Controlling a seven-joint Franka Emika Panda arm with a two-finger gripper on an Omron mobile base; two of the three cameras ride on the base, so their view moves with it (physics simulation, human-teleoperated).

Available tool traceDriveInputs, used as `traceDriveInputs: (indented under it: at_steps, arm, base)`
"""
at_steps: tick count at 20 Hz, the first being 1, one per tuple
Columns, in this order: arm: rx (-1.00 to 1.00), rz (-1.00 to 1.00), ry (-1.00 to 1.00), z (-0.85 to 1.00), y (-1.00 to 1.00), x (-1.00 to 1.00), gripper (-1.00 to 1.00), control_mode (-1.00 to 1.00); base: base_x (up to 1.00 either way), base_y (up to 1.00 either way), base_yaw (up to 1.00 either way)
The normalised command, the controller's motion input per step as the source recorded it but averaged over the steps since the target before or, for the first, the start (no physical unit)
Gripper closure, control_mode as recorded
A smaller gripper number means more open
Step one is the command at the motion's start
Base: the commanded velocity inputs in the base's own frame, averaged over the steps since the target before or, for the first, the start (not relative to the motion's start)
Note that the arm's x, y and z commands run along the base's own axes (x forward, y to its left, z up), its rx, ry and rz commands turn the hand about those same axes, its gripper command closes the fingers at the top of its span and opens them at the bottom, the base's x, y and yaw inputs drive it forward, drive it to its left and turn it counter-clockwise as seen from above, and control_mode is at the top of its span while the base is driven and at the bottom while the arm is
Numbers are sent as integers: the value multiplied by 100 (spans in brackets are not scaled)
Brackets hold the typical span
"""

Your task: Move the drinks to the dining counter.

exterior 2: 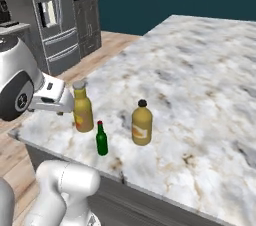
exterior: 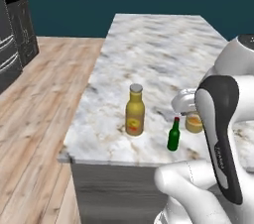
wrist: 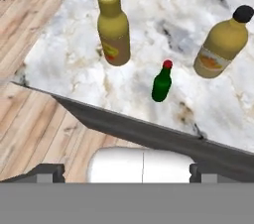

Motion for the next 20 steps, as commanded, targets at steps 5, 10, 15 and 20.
traceDriveInputs:
  at_steps: [5, 10, 15, 20]
  arm:
    - [0, 0, 0, 0, 0, 0, -100, 100]
    - [0, 0, 0, 0, 0, 0, -100, 100]
    - [0, 0, 0, 0, 0, 0, -100, 100]
    - [0, 0, 0, 0, 0, 0, -100, 100]
  base:
    - [-2, 61, 86]
    - [0, 17, 100]
    - [0, 23, 98]
    - [0, 31, 97]
